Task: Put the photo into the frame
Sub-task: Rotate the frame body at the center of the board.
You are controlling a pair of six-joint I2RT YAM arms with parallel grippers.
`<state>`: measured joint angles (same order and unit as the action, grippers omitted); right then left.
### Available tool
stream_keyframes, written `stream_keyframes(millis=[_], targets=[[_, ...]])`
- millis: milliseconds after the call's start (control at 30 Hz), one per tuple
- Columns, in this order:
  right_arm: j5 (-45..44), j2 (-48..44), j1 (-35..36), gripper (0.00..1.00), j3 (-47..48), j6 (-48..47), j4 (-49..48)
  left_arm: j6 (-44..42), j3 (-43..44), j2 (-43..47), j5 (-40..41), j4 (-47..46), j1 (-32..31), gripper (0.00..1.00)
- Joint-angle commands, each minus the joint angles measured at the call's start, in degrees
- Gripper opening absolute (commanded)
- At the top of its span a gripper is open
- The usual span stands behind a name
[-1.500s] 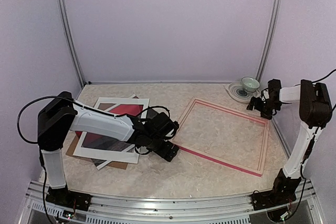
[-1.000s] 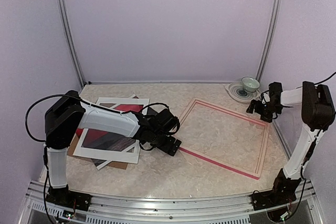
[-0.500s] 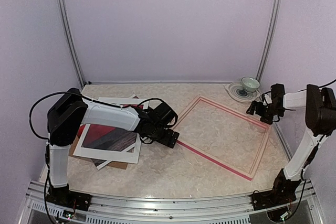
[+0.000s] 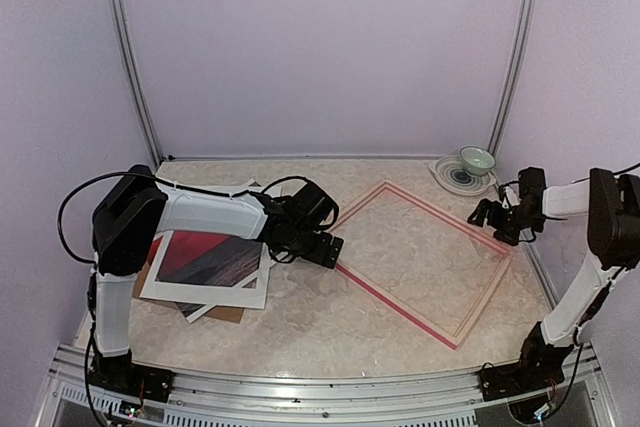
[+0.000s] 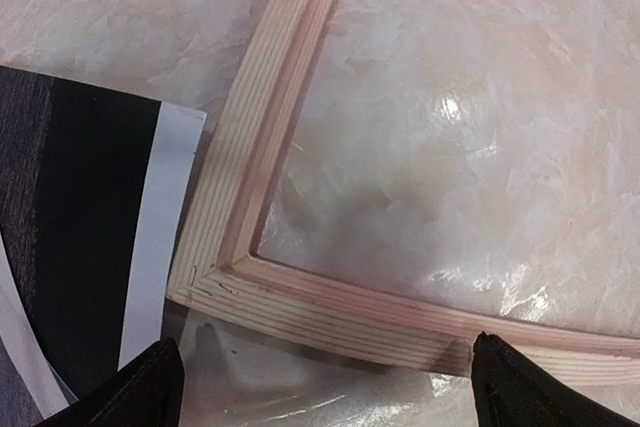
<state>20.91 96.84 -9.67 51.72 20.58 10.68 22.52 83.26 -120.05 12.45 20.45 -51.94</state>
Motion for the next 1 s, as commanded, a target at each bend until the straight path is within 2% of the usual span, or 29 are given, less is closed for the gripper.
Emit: stream_keyframes(millis=[0,533,967], targets=[[2.37,-1.78,1.51,0.99,-3.17,0.98,0.99,0.06,2.05,-2.05,-0.80,-0.71,0.78,0.99],[-1.85,-11.07,1.83,0.99,-8.83,1.65,3.21,0.77,4.12,-3.93,-4.14,-1.77,1.06,0.99],[-1.65,-12.74,1.80,0.99,-11.32,2.62,3.14,0.55,12.29,-9.49,-6.02,-1.54,1.29,0.99]])
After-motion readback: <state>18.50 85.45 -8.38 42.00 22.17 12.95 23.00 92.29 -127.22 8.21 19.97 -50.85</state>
